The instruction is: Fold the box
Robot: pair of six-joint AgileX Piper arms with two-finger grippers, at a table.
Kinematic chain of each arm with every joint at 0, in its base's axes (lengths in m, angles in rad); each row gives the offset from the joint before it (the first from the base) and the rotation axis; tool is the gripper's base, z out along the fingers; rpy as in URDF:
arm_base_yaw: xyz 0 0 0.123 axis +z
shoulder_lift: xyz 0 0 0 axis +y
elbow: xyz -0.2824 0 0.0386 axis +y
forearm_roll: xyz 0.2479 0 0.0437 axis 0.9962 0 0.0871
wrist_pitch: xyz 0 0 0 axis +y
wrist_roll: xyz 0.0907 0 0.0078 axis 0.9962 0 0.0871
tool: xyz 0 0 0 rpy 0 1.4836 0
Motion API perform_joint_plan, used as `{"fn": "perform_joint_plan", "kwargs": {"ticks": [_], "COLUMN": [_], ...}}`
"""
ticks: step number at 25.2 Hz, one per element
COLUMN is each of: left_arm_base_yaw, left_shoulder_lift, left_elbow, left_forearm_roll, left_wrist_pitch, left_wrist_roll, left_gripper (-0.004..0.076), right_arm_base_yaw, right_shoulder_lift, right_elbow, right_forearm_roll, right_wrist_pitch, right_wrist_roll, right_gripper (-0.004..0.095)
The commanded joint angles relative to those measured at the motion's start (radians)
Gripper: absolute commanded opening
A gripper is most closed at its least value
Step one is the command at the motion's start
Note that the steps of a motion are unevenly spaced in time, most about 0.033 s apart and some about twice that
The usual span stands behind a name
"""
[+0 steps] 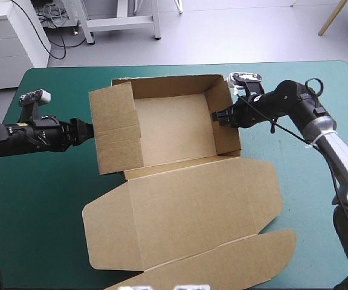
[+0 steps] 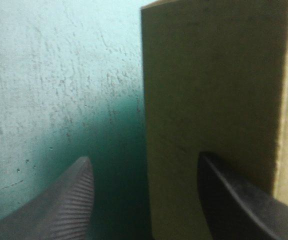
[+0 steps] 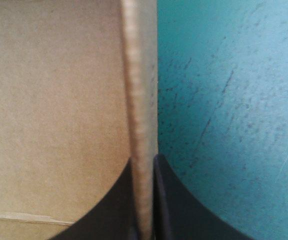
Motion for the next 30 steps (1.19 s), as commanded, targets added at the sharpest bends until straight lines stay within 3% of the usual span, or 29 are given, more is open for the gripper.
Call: {"fn": "perform_joint_plan", "kwargs": {"ticks": [1,10,16,22,30], "left_arm_base_yaw": [-0.003,-0.003,-0.006,-0.121,-0.294], "left_shoulder_lift": [-0.024,-0.024,-0.024,-0.024,-0.024], "left_elbow": [-0.024,-0.024,-0.021,-0.021,-0.021], "left_forearm_roll": [-0.108,-0.193,-0.062,0.152,0.468], "left_wrist_pitch": [0.017,0.075,0.088,0.051,-0.075], "left_wrist_roll": [0.013,0.065,0.048,-0.055,-0.292], "left_gripper": [0.0433,0.0433,0.0414,0.0307,0.0292], "right_arm_base_yaw": [0.034,0.103,0.136,0.190,0.199], "right_shoulder_lift": [-0.024,0.024,0.041,0.045,0.045], "right_elbow": [-0.026,-0.026,-0.026,-0.026,-0.026], "right_forearm_roll": [0.044,0.047,0.044,0.028,0.014], "right_wrist_pitch": [-0.068,-0.113,-0.122,-0.164,-0.118], "right_wrist_roll": [0.043,0.087,0.096,0.102,0.110], "right_gripper": [-0.0018,-0.0018,-0.0018,-0.0018,-0.0018]}}
